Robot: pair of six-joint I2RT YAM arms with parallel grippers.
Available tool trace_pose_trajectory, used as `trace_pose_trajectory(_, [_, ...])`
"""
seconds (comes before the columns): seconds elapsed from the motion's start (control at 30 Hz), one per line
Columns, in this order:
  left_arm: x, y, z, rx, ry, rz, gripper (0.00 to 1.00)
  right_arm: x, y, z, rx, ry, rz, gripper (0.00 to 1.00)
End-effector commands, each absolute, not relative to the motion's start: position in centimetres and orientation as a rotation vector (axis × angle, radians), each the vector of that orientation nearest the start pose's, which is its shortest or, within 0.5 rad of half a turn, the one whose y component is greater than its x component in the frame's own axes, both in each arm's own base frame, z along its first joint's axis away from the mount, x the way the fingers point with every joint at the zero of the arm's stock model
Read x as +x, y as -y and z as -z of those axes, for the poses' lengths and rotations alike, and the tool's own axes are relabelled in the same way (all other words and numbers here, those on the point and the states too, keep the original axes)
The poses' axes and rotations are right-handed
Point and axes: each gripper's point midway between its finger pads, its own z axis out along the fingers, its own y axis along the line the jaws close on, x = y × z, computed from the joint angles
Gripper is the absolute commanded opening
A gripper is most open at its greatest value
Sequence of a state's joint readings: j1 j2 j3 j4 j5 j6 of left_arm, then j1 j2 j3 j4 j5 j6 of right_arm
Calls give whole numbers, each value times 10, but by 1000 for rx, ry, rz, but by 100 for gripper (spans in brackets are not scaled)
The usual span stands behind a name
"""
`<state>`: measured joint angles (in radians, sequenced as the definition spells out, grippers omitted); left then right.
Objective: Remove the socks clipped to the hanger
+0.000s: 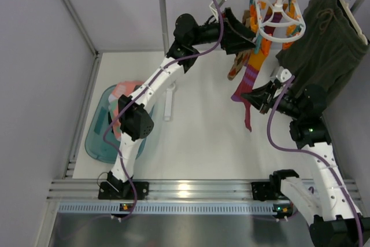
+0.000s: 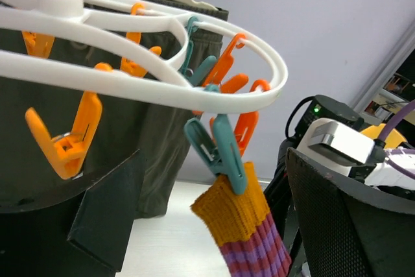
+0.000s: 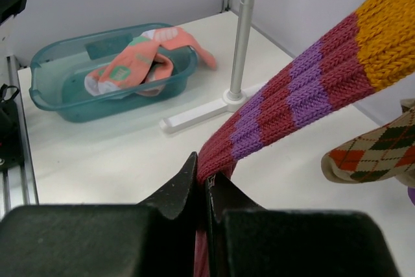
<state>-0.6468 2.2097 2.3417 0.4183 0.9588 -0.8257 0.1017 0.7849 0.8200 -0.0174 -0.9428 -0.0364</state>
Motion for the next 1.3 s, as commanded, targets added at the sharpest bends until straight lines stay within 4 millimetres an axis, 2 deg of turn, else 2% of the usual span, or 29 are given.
trace_pose_trajectory(0.0, [323, 458, -505, 947, -1002, 1733, 91, 222, -175, -326, -928, -1377, -883, 0])
trace_pose_trajectory(0.1, [323, 457, -514, 929, -978, 1751, 89, 218, -177, -325, -948, -1370, -908, 0])
trace_pose_trajectory(0.27, [328, 465, -510, 904, -980, 1763, 87, 212, -179, -327, -968, -1349, -934, 0])
trace_pose_trajectory(0.4, [323, 473, -510, 895, -970, 1767, 86, 207, -180, -329, -976, -1335, -939, 0])
trace_pose_trajectory(0.63, [325, 482, -500, 877, -987, 1793, 82, 200, -180, -334, -982, -1299, -933, 0])
trace_pose_trajectory(0.83, [321, 483, -504, 868, -964, 1808, 73, 204, -180, -331, -970, -1313, -931, 0])
trace_pose_trajectory(1.1, [326, 486, -507, 826, -951, 1794, 44, 208, -178, -327, -949, -1332, -920, 0])
trace_pose_trajectory(1.23, [329, 486, -509, 804, -947, 1786, 18, 210, -178, -324, -937, -1342, -913, 0])
trace_pose_trajectory(1.27, [329, 487, -510, 800, -948, 1786, 17, 210, -177, -324, -936, -1343, -912, 0])
